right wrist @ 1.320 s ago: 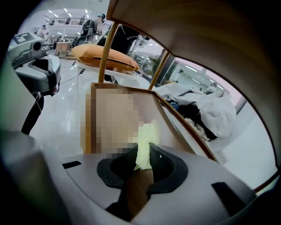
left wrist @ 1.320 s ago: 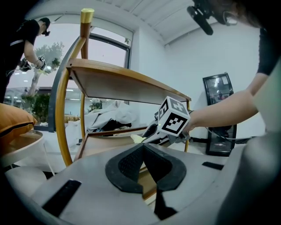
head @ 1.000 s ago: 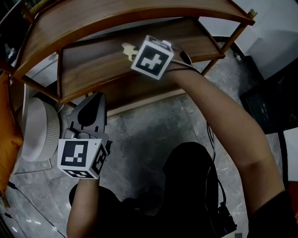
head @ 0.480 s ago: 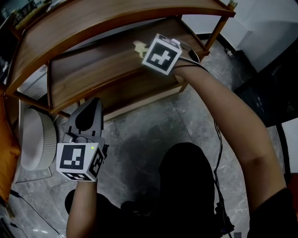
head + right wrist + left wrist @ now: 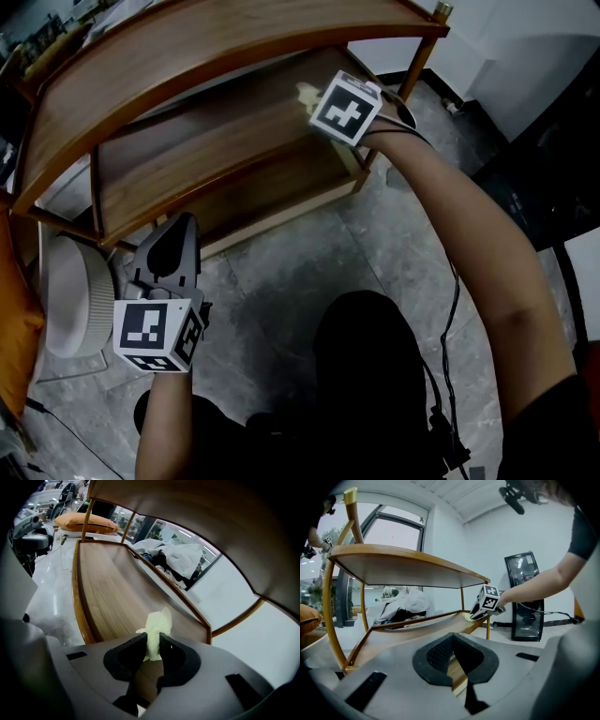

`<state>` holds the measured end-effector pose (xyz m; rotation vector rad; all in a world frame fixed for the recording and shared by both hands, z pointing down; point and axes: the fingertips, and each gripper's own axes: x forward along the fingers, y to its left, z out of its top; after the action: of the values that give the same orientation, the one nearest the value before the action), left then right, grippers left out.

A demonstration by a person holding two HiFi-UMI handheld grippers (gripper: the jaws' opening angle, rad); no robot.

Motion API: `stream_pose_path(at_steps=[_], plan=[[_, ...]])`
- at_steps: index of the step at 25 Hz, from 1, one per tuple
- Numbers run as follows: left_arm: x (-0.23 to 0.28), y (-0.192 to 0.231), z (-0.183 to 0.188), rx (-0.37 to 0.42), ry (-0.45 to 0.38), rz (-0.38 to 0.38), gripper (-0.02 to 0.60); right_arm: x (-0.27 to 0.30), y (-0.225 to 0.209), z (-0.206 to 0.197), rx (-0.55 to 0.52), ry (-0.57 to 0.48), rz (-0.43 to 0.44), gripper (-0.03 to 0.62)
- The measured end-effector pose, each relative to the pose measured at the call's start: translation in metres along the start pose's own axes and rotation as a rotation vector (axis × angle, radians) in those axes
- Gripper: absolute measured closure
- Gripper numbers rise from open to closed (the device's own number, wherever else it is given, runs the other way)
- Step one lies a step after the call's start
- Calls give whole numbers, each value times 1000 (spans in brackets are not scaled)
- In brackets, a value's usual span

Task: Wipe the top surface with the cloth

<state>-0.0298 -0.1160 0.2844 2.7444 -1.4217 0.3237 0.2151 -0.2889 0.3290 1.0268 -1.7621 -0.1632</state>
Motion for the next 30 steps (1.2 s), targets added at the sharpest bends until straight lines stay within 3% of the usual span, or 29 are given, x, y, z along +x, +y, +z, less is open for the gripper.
stream_pose_path(at_steps=[12,24,27,30], plan=[[4,-7,-1,4,-3,-12,569,-10,-49,-56,49,130,-136,508],[-8,2,6,7,-30,3,569,-22,-70,-91,68,244,-256,511],[-14,14,9,12,-36,17,569,-25,-75,-97,92,242,-267,511],[-24,30,9,20,-40,40,569,-32,-69,-72,84,167,-286,510]])
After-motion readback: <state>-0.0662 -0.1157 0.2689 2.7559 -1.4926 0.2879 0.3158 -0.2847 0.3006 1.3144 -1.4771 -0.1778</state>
